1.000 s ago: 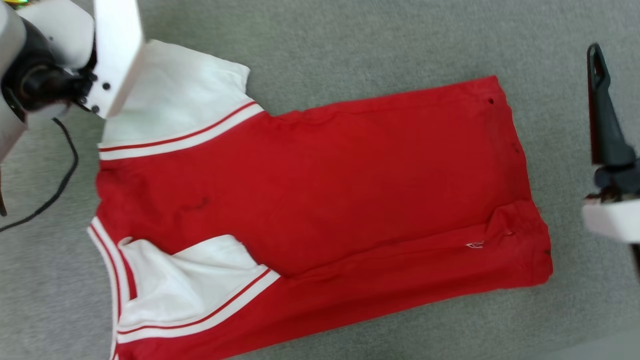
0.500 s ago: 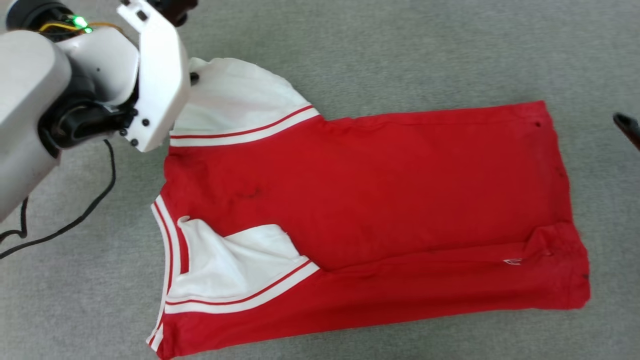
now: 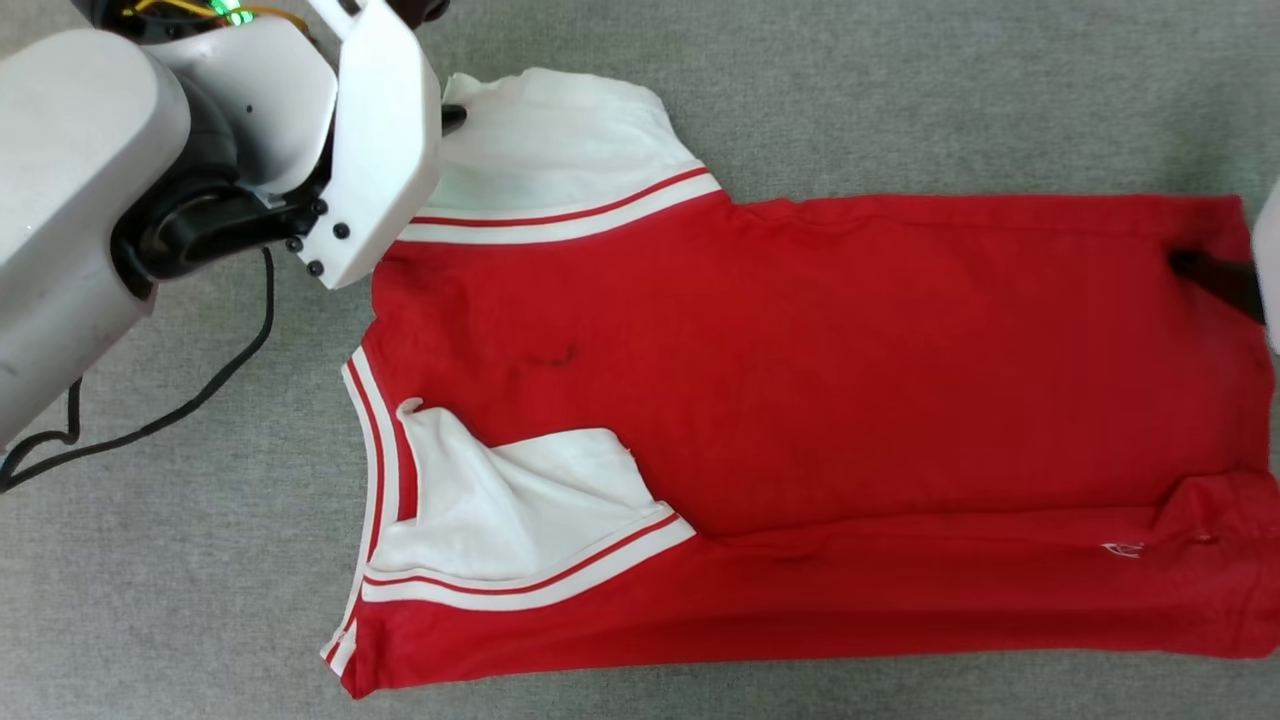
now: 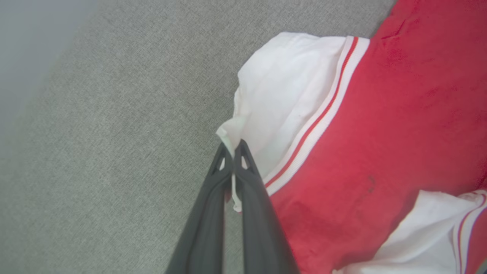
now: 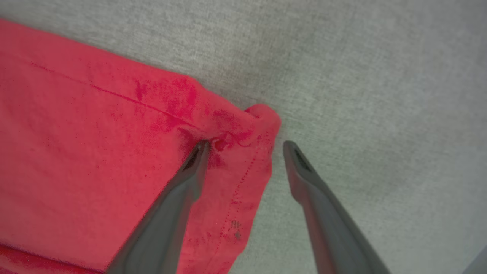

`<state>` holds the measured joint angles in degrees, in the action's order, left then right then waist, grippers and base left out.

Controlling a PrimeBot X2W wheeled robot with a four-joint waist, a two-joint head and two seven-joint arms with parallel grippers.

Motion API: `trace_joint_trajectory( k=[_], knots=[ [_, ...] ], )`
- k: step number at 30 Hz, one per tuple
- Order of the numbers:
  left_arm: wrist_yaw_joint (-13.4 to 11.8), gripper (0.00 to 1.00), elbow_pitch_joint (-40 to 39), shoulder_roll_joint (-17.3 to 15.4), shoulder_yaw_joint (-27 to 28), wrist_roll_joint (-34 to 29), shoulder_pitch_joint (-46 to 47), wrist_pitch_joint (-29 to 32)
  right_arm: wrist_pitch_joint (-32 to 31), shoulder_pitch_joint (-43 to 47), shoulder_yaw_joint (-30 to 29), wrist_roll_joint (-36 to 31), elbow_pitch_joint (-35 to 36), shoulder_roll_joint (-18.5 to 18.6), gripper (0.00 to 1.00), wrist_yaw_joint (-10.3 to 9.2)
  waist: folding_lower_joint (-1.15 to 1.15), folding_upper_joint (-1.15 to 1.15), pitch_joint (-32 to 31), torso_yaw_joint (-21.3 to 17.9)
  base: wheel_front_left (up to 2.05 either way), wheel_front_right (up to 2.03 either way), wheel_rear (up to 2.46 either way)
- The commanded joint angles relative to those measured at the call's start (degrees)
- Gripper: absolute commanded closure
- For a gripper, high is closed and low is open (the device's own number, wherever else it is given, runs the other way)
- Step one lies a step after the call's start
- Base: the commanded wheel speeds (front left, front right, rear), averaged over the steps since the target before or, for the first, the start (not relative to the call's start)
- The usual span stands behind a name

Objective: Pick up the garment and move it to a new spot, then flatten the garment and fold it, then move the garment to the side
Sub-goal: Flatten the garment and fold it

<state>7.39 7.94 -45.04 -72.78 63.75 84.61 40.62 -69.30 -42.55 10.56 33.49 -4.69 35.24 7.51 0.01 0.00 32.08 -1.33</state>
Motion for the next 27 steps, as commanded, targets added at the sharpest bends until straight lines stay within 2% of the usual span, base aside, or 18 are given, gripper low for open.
trace_joint_trajectory(
  k=[1, 5, 9, 10, 15, 20, 27],
  knots=[
    [0.1, 1.0, -0.2, -0.1, -0.2, -0.1, 0.9, -0.3, 0.9, -0.3, 0.3, -0.7, -1.5, -0.9, 0.0, -0.05, -0.01, 0.0, 1.2, 0.7, 0.0, 0.0, 0.0],
    [0.1, 1.0, -0.4, -0.7, -0.3, -0.2, 1.4, -0.9, 3.2, 2.7, 3.5, -1.6, -5.6, -3.7, 0.0, -0.04, -0.01, 0.0, 2.2, 0.9, 0.0, 0.0, 0.0],
    [0.1, 1.0, 0.1, -1.0, -0.4, -0.2, 1.2, -1.3, 5.5, 4.8, 6.4, -0.8, -8.0, -5.0, 0.0, -0.01, -0.01, 0.0, 2.2, 0.7, 0.0, 0.0, 0.0],
    [0.1, 1.0, 0.2, -1.1, -0.5, -0.1, 0.9, -1.5, 6.7, 4.4, 6.3, -0.7, -8.1, -5.0, 1.0, -0.01, -0.01, 0.0, 1.9, 0.6, 0.0, 0.0, 0.0],
    [0.1, 1.0, 1.1, -1.0, -0.5, 0.7, -1.0, -3.2, 12.9, 1.8, 6.0, -1.2, -7.0, -1.8, 1.0, -0.04, -0.01, 0.0, -1.2, 0.2, 0.0, 0.0, 0.0],
    [0.1, 1.0, 0.6, -1.6, -0.6, 1.3, -3.8, -5.6, 18.7, 2.9, 6.7, 0.1, -5.2, 0.1, 1.0, -0.05, -0.01, 0.0, -6.1, 0.0, 0.0, 0.0, 0.0],
    [0.1, 1.0, -2.4, -5.0, -0.6, 1.0, -8.7, -8.7, 24.6, 8.8, 6.5, 2.6, -2.2, 3.1, 1.0, -0.05, -0.01, 0.0, -12.0, -0.1, 0.0, 0.0, 0.0]
  ],
)
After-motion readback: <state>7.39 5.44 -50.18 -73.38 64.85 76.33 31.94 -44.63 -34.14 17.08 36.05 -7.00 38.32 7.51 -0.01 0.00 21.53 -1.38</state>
